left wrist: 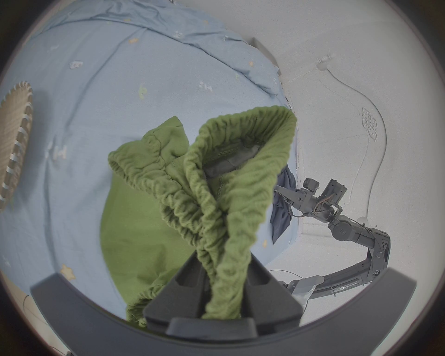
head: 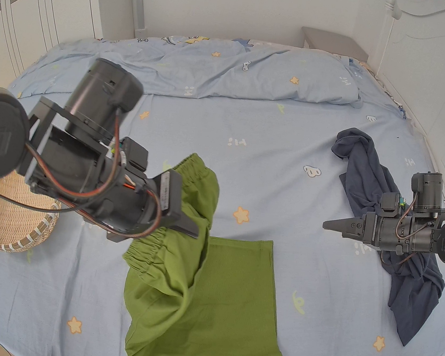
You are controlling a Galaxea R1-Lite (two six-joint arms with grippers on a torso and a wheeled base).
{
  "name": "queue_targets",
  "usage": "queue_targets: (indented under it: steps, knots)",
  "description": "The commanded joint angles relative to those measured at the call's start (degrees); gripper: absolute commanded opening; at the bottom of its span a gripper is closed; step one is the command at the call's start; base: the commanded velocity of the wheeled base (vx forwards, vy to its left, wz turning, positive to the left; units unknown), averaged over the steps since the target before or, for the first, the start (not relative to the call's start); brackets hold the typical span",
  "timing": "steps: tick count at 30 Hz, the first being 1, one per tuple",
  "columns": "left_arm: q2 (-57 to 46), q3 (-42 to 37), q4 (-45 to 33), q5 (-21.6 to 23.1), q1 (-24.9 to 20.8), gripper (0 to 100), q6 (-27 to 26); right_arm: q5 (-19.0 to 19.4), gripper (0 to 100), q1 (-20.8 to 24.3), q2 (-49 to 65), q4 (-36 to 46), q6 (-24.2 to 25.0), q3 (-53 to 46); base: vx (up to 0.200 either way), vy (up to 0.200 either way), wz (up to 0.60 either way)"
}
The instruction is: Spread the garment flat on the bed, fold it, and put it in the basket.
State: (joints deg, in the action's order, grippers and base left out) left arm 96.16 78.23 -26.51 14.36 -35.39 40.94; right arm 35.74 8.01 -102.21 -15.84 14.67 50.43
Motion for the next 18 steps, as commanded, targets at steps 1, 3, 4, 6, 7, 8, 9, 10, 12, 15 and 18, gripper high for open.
queue_targets:
  steps: [1, 3, 4, 6, 7, 8, 9, 10, 12, 15, 18]
  knots:
    - [4.30, -0.27, 1.64, -0.12, -3.11, 0, 1.52, 0.03, 100, -0.19, -0.19, -0.07, 0.01, 0.10, 0.000, 0.000, 0.00]
    - [5.00, -0.62, 1.99, -0.47, -3.99, 0, 1.78, 0.03, 100, -0.27, -0.27, -0.07, 0.01, 0.19, 0.000, 0.000, 0.00]
    - [5.00, -0.62, 1.99, -0.47, -3.99, 0, 1.78, 0.03, 100, -0.27, -0.27, -0.07, 0.01, 0.19, 0.000, 0.000, 0.00]
    - [6.23, -0.62, 2.08, -1.44, -5.57, 0, 1.87, 0.03, 100, -0.27, -0.27, -0.07, 0.01, 0.10, 0.000, 0.000, 0.00]
    - [6.67, -0.80, 2.08, -1.88, -5.92, 0, 1.78, 0.03, 100, -0.27, -0.27, -0.07, 0.01, 0.19, 0.000, 0.000, 0.00]
    - [6.94, -0.97, 2.08, -2.14, -6.18, 0, 1.78, 0.03, 100, -0.27, -0.27, -0.07, 0.01, 0.19, 0.000, 0.000, 0.00]
    - [7.11, -1.15, 2.08, -2.41, -6.62, 0, 1.78, 0.03, 100, -0.27, -0.27, -0.07, 0.01, 0.10, 0.000, 0.000, 0.00]
    - [7.20, -1.15, 2.08, -2.41, -6.71, 0, 1.78, 0.03, 100, -0.27, -0.27, -0.07, 0.01, 0.19, 0.000, 0.000, 0.00]
    - [7.55, -1.23, 2.17, -2.50, -7.77, 100, 1.87, 0.03, 100, -0.27, -0.45, -0.07, 0.01, 0.19, 0.000, 0.000, 0.00]
    - [7.73, -1.15, 2.96, -2.41, -9.00, 100, 2.48, 0.03, 100, -0.10, -0.54, -0.07, 0.01, 0.10, 0.000, 0.000, 0.00]
    - [7.64, -1.32, 6.74, -2.32, -9.43, 100, 5.82, -0.06, 100, 0.08, -0.54, -0.16, 0.01, 0.10, 0.000, 0.000, 0.00]
